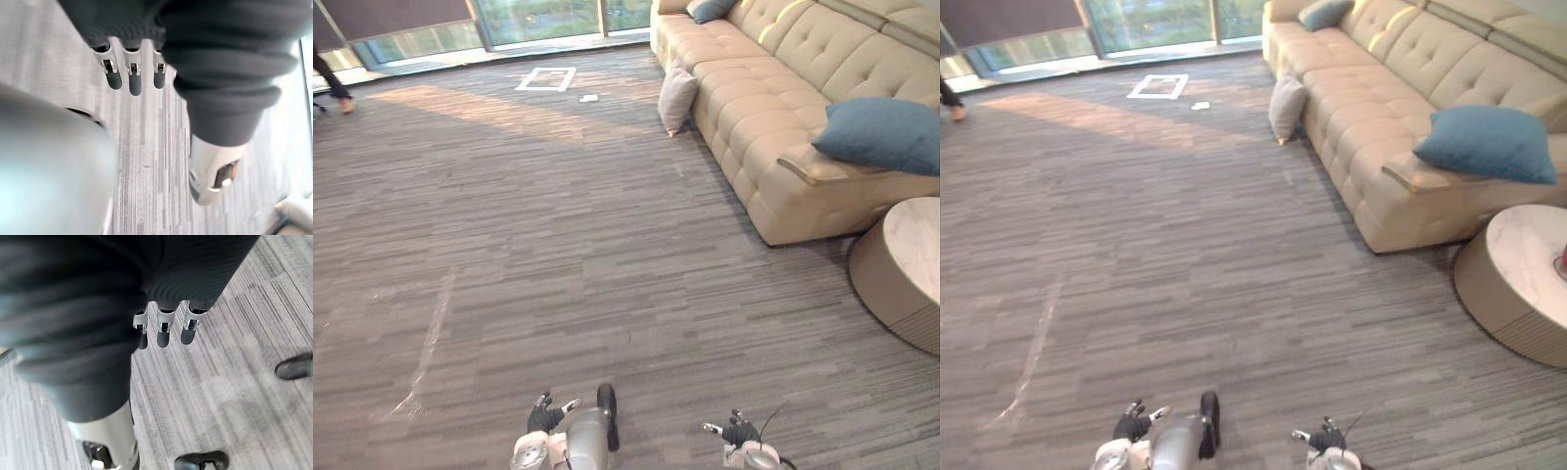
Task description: Pick up cushions and gather them together orderly.
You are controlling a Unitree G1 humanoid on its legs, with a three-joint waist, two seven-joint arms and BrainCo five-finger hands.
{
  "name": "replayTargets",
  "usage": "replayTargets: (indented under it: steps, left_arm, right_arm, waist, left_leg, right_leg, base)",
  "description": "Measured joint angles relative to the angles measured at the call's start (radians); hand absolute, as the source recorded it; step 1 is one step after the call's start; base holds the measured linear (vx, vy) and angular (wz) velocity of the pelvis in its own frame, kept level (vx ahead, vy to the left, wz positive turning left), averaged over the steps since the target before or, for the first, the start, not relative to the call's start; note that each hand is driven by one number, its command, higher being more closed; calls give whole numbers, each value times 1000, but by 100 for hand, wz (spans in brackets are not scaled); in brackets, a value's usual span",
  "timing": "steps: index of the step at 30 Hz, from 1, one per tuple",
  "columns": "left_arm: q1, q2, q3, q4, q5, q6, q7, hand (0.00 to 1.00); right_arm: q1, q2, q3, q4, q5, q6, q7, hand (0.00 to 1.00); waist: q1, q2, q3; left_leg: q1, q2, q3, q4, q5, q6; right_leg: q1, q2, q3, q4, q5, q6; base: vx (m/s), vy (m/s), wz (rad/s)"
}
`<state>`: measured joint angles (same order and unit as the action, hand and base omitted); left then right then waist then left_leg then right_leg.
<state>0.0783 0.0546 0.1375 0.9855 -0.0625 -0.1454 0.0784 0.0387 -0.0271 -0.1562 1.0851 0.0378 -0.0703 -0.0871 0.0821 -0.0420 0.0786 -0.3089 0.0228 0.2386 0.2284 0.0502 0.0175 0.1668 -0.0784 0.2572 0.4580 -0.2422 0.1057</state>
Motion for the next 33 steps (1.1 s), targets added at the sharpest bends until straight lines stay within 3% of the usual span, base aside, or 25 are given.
replayTargets:
  steps: [1, 2, 3, 4, 6, 7, 9, 11, 12, 13, 14, 15, 16, 17, 18, 19, 21, 23, 25, 26, 28, 29, 30, 32, 33]
  left_arm:
    - [-1, 6, 0, 7, 0, 3, 6, 0]
    - [-2, 11, 0, 11, 0, 6, 7, 0]
    - [-3, 11, 0, 26, 1, 12, 7, 0]
    - [0, -1, 0, 28, 1, 23, 7, 0]
    - [-4, -12, 1, 28, 2, 24, 7, 0]
    - [-9, -14, 1, 33, 2, 25, 5, 0]
    - [-26, -11, -2, 66, 4, 26, 2, 0]
    - [-41, -1, -24, 90, 17, 28, -1, 0]
    - [-46, 3, -39, 99, 24, 28, -3, 0]
    - [-46, 0, -45, 116, 34, 28, -6, 0]
    - [-51, -17, -39, 123, 41, 27, -12, 0]
    - [-57, -29, -35, 121, 43, 27, -19, 0]
    - [-52, -57, -4, 96, 42, 26, -18, 0]
    - [-41, -62, 10, 86, 42, 26, -17, 0]
    - [-26, -79, 49, 56, 42, 24, -16, 0]
    - [-21, -95, 81, 28, 42, 24, -15, 0]
    - [-13, -80, 81, -6, 41, 26, -14, 0]
    - [-2, -75, 79, -38, 40, 23, -14, 0]
    - [10, -67, 79, -54, 39, 19, -14, 0]
    - [10, -64, 79, -52, 39, 18, -14, 0]
    - [11, -57, 55, -41, 35, 17, -12, 0]
    - [9, -56, 40, -38, 27, 16, -12, 0]
    - [6, -50, 25, -27, 21, 8, -10, 0]
    - [-3, -19, 9, -14, 23, 4, -11, 0]
    - [-7, -10, 2, -7, 22, 4, -10, 0]
  right_arm:
    - [12, 5, -1, -1, 0, 1, -1, 0]
    - [18, 4, -6, -1, 0, -1, -2, 0]
    - [20, 0, -9, -9, -2, -1, -2, 0]
    - [26, -13, -8, -32, -5, -2, -2, 0]
    - [42, -13, -22, -69, -6, -11, -3, 0]
    - [41, -11, -29, -83, -5, -18, -3, 0]
    - [32, -10, -40, -84, 1, -29, -2, 0]
    - [15, -12, -44, -66, 1, -30, -2, 0]
    - [10, -15, -55, -54, 2, -29, -2, 0]
    - [9, -23, -75, -44, 2, -27, -5, 0]
    - [-1, -35, -81, -39, 0, -18, -7, 0]
    - [0, -32, -104, -42, 0, -19, -8, 0]
    - [6, -44, -110, -56, 0, -17, -8, 0]
    - [11, -45, -104, -60, 0, -16, -10, 0]
    - [31, -61, -75, -85, 0, -10, -12, 0]
    - [17, -67, -65, -85, 0, -5, -11, 0]
    - [4, -31, -47, -85, -1, 5, -10, 0]
    - [5, -23, -27, -85, 0, 10, -10, 0]
    - [-6, -1, -30, -86, 1, 9, -10, 0]
    - [-14, 3, -35, -85, 1, 9, -10, 0]
    - [-20, 7, -47, -62, 0, 9, -12, 0]
    - [-20, 5, -45, -43, 0, 10, -12, 0]
    - [-12, -2, -46, -19, 0, 11, -13, 0]
    - [-5, 14, -47, -14, -3, 9, -13, 0]
    - [5, 17, -52, -12, -9, 10, -13, 0]
  waist:
    - [-11, -11, 1]
    - [-22, -14, 4]
    - [-26, -7, 9]
    - [-28, 10, 18]
    - [-31, 28, 25]
    - [-37, 29, 28]
    - [-56, 26, 29]
    - [-95, -6, 30]
    - [-108, -14, 32]
    - [-122, -2, 29]
    - [-111, 29, 27]
    - [-99, 42, 37]
    - [-112, 58, 38]
    - [-110, 60, 33]
    - [-107, 78, 29]
    - [-73, 126, 37]
    - [-64, 101, 56]
    - [-44, 80, 54]
    - [-21, 59, 46]
    - [-19, 58, 46]
    - [-12, 72, 44]
    - [-7, 83, 42]
    - [5, 82, 29]
    - [-1, 29, 6]
    - [-3, 11, 6]
  left_leg:
    - [59, -24, -2, -16, -45, 17]
    - [103, -37, -7, -25, -74, 20]
    - [170, -47, -3, -38, -109, 21]
    - [261, -47, 0, -51, -163, 29]
    - [356, -47, 0, -77, -219, 44]
    - [407, -44, -2, -92, -245, 48]
    - [487, -39, -17, -119, -302, 56]
    - [556, -66, -68, -166, -327, 44]
    - [596, -76, -99, -192, -337, 34]
    - [626, -65, -142, -197, -342, 28]
    - [637, -30, -175, -164, -334, 16]
    - [626, -29, -228, -84, -304, -26]
    - [576, -38, -254, 105, -270, -64]
    - [536, -34, -256, 211, -255, -87]
    - [398, -9, -231, 548, -129, -195]
    - [280, 76, -177, 800, -141, -161]
    - [173, 125, -110, 899, -217, -93]
    - [104, 144, -44, 830, -271, -75]
    - [26, 139, 28, 576, -313, -65]
    - [3, 126, 30, 448, -304, -72]
    - [-39, 107, -2, 57, -174, -108]
    - [-58, 115, -9, 18, -105, -123]
    - [-49, 109, -2, 28, 5, -91]
    - [-16, 42, 25, 8, -26, -11]
    - [14, 10, 32, 15, -40, 16]
  right_leg:
    - [-78, 8, 10, 208, 129, 129]
    - [-132, 9, 0, 337, 191, 138]
    - [-198, 2, -37, 466, 169, 99]
    - [-268, -5, -102, 545, 113, 26]
    - [-363, 1, -181, 559, 45, -24]
    - [-414, 16, -220, 520, 5, -47]
    - [-503, 62, -295, 268, -3, -40]
    - [-537, 80, -311, -117, 151, -33]
    - [-556, 83, -304, -186, 261, -42]
    - [-548, 93, -301, -178, 344, -116]
    - [-534, 109, -314, -141, 308, -165]
    - [-549, 94, -331, -23, 242, -179]
    - [-566, 90, -362, 94, 170, -144]
    - [-539, 91, -367, 58, 174, -147]
    - [-448, 101, -375, -2, 79, -191]
    - [-374, 151, -355, -28, 43, -216]
    - [-248, 147, -338, -72, 1, -220]
    - [-134, 133, -299, -167, -2, -215]
    - [-18, 95, -247, -277, -4, -198]
    - [11, 81, -231, -309, -7, -192]
    - [81, 59, -179, -389, -12, -183]
    - [102, 60, -162, -405, -16, -176]
    - [122, 48, -137, -405, -20, -169]
    - [77, -26, -121, -295, -11, -152]
    - [49, -46, -109, -188, 8, -97]
  base:
    - [663, 315, 7]
    - [736, 348, 3]
    - [690, 309, -13]
    - [549, 237, -19]
    - [537, 165, -12]
    - [630, 114, 8]
    - [486, 44, 28]
    - [622, -12, 67]
    - [763, -50, 93]
    - [817, -74, 61]
    - [809, -72, 49]
    - [1045, -154, 36]
    - [792, -153, 48]
    - [720, -192, 47]
    - [591, -45, -12]
    - [638, -1, -28]
    - [648, 27, -28]
    - [621, 13, -42]
    - [623, 101, -68]
    - [641, 169, -63]
    - [641, 249, -70]
    - [686, 365, -73]
    - [716, 408, -53]
    - [768, 446, -20]
    - [666, 374, 12]
